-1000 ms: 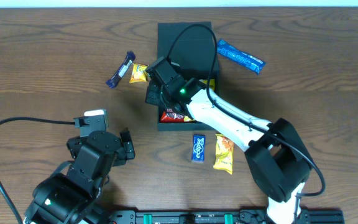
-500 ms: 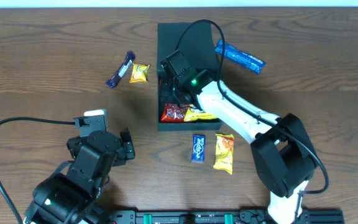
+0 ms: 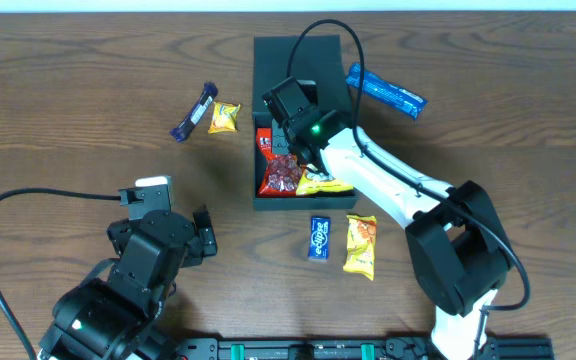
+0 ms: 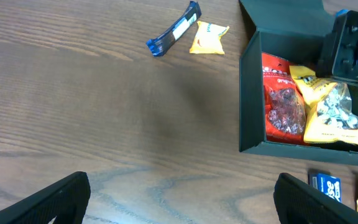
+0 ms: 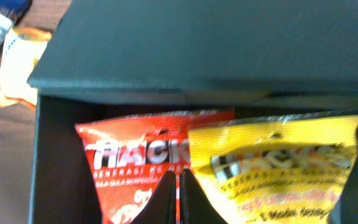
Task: Pack container
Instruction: 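Open the right gripper and push the yellow bag flat against the red bag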
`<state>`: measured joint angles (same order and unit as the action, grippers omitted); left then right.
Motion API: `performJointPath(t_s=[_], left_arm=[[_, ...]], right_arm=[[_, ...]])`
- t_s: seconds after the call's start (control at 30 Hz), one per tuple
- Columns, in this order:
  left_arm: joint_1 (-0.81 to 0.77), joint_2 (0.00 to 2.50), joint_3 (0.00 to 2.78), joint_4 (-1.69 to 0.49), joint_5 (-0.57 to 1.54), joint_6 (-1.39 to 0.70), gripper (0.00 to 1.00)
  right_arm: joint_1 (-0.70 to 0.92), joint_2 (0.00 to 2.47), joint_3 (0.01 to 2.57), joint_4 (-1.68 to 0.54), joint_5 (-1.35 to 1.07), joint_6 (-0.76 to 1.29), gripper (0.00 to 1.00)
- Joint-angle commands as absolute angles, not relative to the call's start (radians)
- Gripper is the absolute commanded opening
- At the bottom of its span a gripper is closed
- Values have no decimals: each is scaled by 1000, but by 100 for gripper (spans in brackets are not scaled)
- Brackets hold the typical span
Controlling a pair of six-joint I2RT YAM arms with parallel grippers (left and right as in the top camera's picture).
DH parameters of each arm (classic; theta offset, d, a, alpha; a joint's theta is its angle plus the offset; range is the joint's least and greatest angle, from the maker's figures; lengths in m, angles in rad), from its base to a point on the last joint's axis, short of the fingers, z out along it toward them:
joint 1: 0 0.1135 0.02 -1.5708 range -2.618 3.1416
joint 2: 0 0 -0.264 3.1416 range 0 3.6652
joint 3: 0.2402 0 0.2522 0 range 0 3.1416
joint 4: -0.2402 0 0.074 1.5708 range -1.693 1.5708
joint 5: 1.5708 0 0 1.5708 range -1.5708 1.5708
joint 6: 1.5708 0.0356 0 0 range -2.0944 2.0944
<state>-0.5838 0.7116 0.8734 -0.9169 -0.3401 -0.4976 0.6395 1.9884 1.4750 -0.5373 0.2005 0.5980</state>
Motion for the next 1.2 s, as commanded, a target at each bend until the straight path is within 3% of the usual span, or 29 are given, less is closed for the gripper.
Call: performJointPath(t_s=[0.0,1.17], left_arm=[[-581,712,872,-920,-347,-506,95],[-581,712,872,-920,-347,-506,95]], right_arm=[[617,1966,1473,-525,255,578,4],[570,2109,1473,-363,228,592,1]])
